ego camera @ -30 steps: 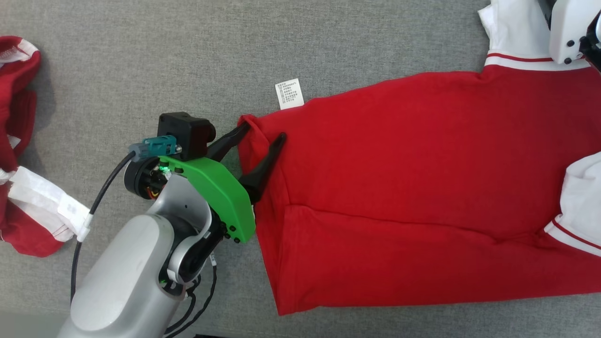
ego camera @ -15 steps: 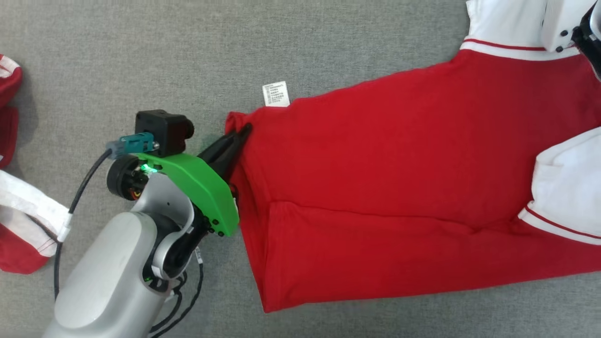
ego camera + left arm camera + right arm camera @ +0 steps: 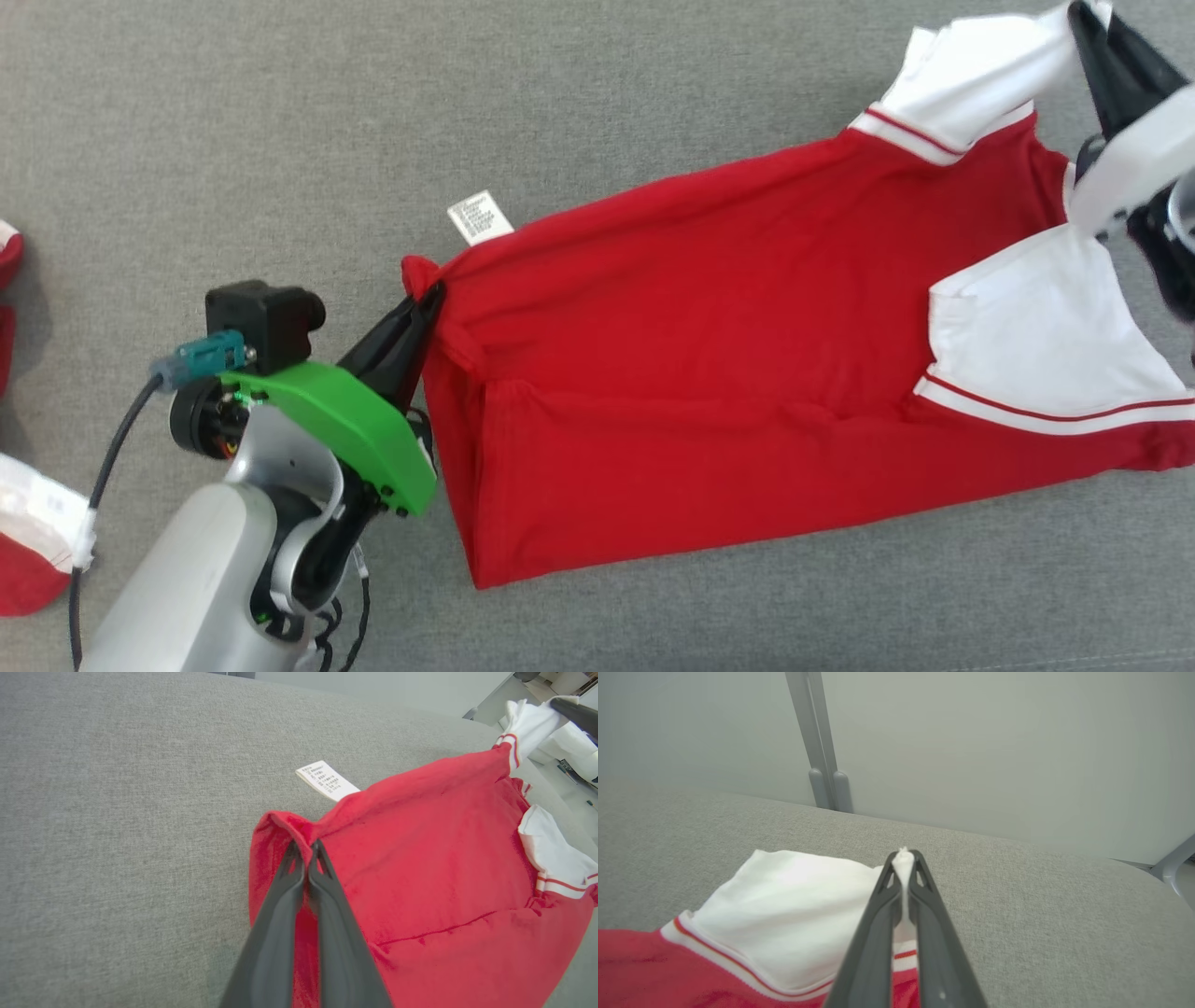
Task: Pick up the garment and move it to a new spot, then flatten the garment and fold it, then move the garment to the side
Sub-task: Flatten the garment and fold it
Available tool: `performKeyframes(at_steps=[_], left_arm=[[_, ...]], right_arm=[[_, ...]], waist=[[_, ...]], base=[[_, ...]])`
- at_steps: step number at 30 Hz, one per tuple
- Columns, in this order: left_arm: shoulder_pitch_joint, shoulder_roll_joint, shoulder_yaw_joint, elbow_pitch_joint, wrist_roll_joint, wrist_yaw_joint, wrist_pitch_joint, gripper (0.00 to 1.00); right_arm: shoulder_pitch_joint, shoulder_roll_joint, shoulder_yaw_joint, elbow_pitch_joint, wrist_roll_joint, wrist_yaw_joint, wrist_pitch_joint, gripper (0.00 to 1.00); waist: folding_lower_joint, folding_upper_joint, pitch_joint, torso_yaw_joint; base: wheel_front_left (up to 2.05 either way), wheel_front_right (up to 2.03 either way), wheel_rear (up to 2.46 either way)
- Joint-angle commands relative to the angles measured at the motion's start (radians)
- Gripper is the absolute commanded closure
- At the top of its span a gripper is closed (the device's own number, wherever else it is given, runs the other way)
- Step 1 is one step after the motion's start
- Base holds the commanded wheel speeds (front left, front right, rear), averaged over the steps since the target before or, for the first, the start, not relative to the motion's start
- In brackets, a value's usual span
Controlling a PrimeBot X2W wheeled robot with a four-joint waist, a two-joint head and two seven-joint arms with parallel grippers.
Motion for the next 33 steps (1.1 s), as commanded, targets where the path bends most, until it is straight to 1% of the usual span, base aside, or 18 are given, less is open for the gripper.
performKeyframes(at_steps=[1, 3, 4, 5, 10, 13, 15, 16, 17, 18, 22, 24, 27, 28, 29, 30, 31, 33], left_arm=[[0.043, 0.011, 0.005, -0.016, -0.008, 0.006, -0.02, 1.0], [0.092, 0.018, 0.01, -0.038, -0.013, 0.014, -0.041, 1.0], [0.145, 0.016, 0.022, -0.06, -0.024, 0.024, -0.07, 1.0], [0.175, 0.013, 0.028, -0.071, -0.026, 0.033, -0.087, 1.0], [0.301, -0.018, 0.031, -0.104, -0.055, 0.057, -0.142, 1.0], [0.341, -0.017, 0.026, -0.089, -0.047, 0.064, -0.163, 1.0], [0.361, -0.031, 0.007, -0.071, -0.047, 0.055, -0.171, 0.85], [0.367, -0.041, 0.002, -0.068, -0.057, 0.047, -0.176, 0.67], [0.376, -0.048, -0.001, -0.054, -0.071, 0.052, -0.169, 0.2], [0.377, -0.043, -0.001, -0.044, -0.062, 0.057, -0.169, 0.0], [0.425, -0.035, 0.005, 0.0, -0.025, 0.116, -0.191, 0.0], [0.46, -0.027, 0.032, 0.01, -0.004, 0.16, -0.23, 0.0], [0.5, -0.032, 0.087, 0.004, 0.019, 0.198, -0.347, 0.0], [0.504, -0.028, 0.097, 0.002, 0.042, 0.205, -0.387, 0.0], [0.503, -0.026, 0.105, 0.003, 0.068, 0.211, -0.438, 0.0], [0.501, -0.034, 0.111, 0.004, 0.077, 0.217, -0.464, 0.0], [0.496, -0.049, 0.117, 0.003, 0.094, 0.214, -0.49, 0.0], [0.47, -0.067, 0.12, 0.005, 0.123, 0.201, -0.513, 0.0]], right_arm=[[0.072, -0.009, -0.021, -0.031, 0.011, -0.002, -0.018, 1.0], [0.157, -0.007, -0.053, -0.075, 0.019, -0.002, -0.03, 1.0], [0.244, 0.006, -0.085, -0.112, 0.016, -0.002, -0.032, 1.0], [0.288, 0.016, -0.103, -0.132, 0.011, -0.002, -0.03, 1.0], [0.437, 0.076, -0.157, -0.207, -0.009, -0.002, -0.001, 1.0], [0.487, 0.096, -0.175, -0.226, -0.039, -0.002, 0.022, 1.0], [0.519, 0.113, -0.181, -0.223, -0.057, -0.002, 0.047, 1.0], [0.531, 0.118, -0.179, -0.222, -0.06, -0.002, 0.065, 1.0], [0.545, 0.123, -0.169, -0.227, -0.057, -0.002, 0.088, 0.7], [0.551, 0.122, -0.164, -0.238, -0.056, -0.002, 0.1, 0.0], [0.574, 0.107, -0.185, -0.261, -0.072, -0.002, 0.147, 0.0], [0.576, 0.094, -0.213, -0.282, -0.07, -0.002, 0.173, 0.0], [0.548, 0.083, -0.272, -0.306, -0.114, -0.002, 0.202, 0.0], [0.537, 0.083, -0.279, -0.306, -0.138, -0.002, 0.211, 0.0], [0.522, 0.098, -0.277, -0.301, -0.156, -0.001, 0.23, 0.0], [0.508, 0.114, -0.264, -0.296, -0.159, -0.001, 0.248, 0.0], [0.491, 0.113, -0.24, -0.28, -0.179, -0.001, 0.274, 0.0], [0.453, 0.088, -0.208, -0.232, -0.243, -0.002, 0.303, 0.0]], waist=[[-0.0001, -0.0001, -0.071, -0.058], [-0.0001, -0.0001, -0.09, -0.07], [-0.0001, -0.0001, -0.106, -0.081], [-0.0001, -0.0001, -0.113, -0.087], [-0.0001, -0.0001, -0.133, -0.107], [-0.0001, -0.0001, -0.139, -0.111], [-0.0001, -0.0001, -0.144, -0.111], [-0.0001, -0.0001, -0.146, -0.109], [-0.0001, -0.0001, -0.147, -0.108], [-0.0001, -0.0001, -0.148, -0.107], [-0.0001, -0.0001, -0.153, -0.114], [-0.0001, -0.0001, -0.153, -0.117], [-0.0001, -0.0001, -0.144, -0.117], [-0.0001, -0.0001, -0.138, -0.116], [-0.0001, -0.0001, -0.133, -0.113], [-0.0001, -0.0001, -0.129, -0.11], [-0.0001, -0.0001, -0.124, -0.104], [-0.0001, -0.0001, -0.115, -0.09]], base=[[0.0, 0.0, 0.0], [0.0, 0.0, 0.0], [0.0, 0.0, 0.0], [0.0, 0.0, 0.0], [0.0, 0.0, 0.0], [0.0, 0.0, 0.0], [0.0, 0.0, 0.0], [0.0, 0.0, 0.0], [0.0, 0.0, 0.0], [0.0, 0.0, 0.0], [0.0, 0.0, 0.0], [0.0, 0.0, 0.0], [0.0, 0.0, 0.0], [0.0, 0.0, 0.0], [0.0, 0.0, 0.0], [0.0, 0.0, 0.0], [0.0, 0.0, 0.0], [0.0, 0.0, 0.0]])
